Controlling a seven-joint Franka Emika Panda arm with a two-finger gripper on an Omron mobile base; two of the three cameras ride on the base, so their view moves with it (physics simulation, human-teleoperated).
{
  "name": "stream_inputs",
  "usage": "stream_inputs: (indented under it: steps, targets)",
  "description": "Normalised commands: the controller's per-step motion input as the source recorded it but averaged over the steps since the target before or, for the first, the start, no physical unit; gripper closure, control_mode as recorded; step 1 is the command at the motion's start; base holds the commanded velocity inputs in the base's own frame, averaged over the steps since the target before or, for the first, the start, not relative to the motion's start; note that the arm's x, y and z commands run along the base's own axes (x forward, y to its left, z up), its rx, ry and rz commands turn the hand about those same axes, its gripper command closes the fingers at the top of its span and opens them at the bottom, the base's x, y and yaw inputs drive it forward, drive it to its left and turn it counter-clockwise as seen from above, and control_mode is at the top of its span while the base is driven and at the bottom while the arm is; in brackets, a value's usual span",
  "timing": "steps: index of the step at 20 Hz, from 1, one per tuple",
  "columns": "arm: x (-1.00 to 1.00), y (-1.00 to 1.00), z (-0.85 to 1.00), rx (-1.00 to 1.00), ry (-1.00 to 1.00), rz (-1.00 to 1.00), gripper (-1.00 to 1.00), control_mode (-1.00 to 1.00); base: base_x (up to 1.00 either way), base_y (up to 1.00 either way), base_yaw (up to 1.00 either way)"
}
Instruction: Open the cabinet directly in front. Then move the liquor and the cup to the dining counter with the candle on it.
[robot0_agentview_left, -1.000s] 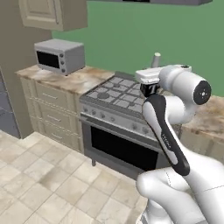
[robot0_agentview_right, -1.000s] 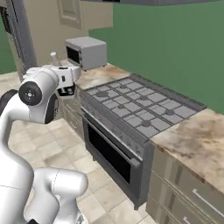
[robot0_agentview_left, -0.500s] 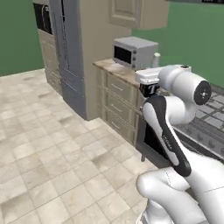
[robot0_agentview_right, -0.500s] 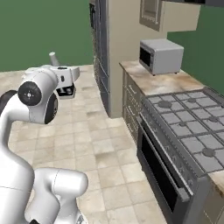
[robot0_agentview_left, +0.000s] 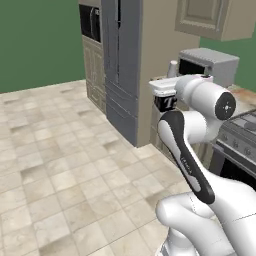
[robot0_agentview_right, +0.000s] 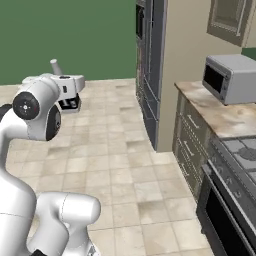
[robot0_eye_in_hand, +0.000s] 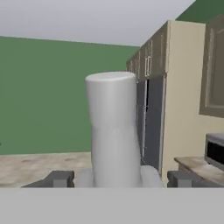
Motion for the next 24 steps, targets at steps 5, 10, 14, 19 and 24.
stream_inputs:
  steps: [5,10,14,19,24]
  targets:
    - [0.00,0.00,0.00,0.00,0.00,0.00,1.00,1.00,1.00,1.00,0.02]
    - [0.00,0.00,0.00,0.00,0.00,0.00,1.00,1.00,1.00,1.00,0.00]
    - [0.00,0.00,0.00,0.00,0.00,0.00,1.00,1.00,1.00,1.00,0.00]
    - [0.00,0.00,0.00,0.00,0.00,0.00,1.00,1.00,1.00,0.85,0.00]
    - [0.00,0.00,0.00,0.00,0.00,0.00,1.00,1.00,1.00,0.58,0.00]
